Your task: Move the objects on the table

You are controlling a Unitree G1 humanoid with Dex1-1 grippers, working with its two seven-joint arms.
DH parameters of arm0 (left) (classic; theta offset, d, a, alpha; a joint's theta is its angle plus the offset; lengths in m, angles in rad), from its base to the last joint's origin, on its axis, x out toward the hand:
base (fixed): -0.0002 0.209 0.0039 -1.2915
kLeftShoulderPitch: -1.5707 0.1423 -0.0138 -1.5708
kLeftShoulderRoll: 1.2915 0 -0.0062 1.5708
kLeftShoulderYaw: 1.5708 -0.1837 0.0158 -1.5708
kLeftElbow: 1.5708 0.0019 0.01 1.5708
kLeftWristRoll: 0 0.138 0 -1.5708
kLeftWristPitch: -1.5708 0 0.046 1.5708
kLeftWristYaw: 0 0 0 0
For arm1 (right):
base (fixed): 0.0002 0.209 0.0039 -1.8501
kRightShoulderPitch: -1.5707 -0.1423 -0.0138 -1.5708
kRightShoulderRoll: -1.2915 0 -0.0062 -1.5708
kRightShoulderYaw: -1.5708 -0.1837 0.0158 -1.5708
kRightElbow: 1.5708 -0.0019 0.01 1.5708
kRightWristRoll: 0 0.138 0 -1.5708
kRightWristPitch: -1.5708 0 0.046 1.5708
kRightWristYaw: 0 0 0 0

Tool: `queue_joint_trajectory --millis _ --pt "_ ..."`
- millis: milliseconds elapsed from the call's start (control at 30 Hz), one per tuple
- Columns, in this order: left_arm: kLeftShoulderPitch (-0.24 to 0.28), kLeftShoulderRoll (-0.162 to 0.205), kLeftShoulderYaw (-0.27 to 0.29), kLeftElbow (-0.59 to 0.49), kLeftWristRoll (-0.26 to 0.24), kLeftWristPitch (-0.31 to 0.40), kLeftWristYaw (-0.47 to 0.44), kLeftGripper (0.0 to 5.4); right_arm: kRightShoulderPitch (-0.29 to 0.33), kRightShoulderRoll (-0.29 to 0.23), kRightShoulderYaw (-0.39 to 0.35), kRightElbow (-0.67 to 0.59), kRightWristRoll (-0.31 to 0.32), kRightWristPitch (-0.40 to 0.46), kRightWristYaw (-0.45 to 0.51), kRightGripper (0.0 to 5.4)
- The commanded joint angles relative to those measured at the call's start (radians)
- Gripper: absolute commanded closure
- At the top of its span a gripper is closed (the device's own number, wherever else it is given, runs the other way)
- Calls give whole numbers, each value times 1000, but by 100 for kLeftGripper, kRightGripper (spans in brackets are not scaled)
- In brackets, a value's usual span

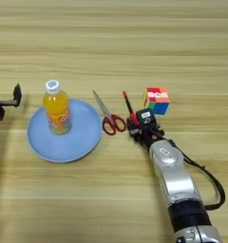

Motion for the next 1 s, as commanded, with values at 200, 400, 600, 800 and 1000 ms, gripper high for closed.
queue_joint_trajectory --millis 200,400,600,800,1000 --pt "-8 4 -1 10 5 7 5 0 41 -2 1 40 -4 47 15 422" --pt "-7 3 -1 8 4 6 6 0 42 0 -1 39 -6 47 17 461" --pt "-7 3 -1 8 4 6 7 0 46 10 -6 14 10 41 24 461" --pt "-11 3 0 12 4 5 9 0 63 19 -3 -99 28 48 36 461" --pt "-11 3 -1 12 4 5 9 0 90 23 17 -306 36 107 50 461"
